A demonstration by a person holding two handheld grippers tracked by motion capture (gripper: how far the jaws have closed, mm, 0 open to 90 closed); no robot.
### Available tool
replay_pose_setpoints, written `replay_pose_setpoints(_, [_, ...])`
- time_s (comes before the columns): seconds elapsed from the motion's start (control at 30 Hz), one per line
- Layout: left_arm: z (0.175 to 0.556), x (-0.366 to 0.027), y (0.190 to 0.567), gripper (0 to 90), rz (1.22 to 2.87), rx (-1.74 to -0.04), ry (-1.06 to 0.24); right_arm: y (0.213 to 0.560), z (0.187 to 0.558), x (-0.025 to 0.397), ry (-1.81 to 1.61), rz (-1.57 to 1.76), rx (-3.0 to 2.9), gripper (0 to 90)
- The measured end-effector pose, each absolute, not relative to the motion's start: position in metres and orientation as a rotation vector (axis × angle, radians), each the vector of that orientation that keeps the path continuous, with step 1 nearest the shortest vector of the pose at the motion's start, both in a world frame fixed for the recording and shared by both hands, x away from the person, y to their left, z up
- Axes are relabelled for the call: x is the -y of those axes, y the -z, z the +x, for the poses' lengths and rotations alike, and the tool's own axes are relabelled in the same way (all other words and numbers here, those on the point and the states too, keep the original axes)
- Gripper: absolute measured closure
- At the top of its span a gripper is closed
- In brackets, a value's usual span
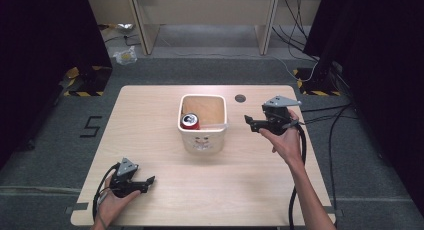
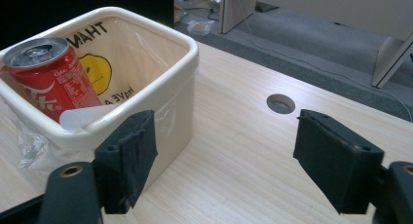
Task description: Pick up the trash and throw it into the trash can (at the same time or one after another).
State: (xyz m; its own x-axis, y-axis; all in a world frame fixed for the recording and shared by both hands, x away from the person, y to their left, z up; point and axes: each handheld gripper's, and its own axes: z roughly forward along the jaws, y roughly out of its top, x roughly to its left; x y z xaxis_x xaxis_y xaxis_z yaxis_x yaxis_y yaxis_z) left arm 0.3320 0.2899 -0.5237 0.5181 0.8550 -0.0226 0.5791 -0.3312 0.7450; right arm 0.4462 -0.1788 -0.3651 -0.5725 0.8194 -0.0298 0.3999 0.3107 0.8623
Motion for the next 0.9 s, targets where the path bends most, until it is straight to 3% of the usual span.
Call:
replay_pose_setpoints(0.23, [0.332,-0.29,0.524,17.4,2.043,-1.166,-0.493,0.367,0.439,0.182,-1.196,1.061,-2.11,17.8])
replay_pose_setpoints(0.9, [0.332,-0.29,0.524,17.4,2.044,-1.165,-0.493,0.375,0.418,0.187,-1.23,1.036,-2.098,17.5])
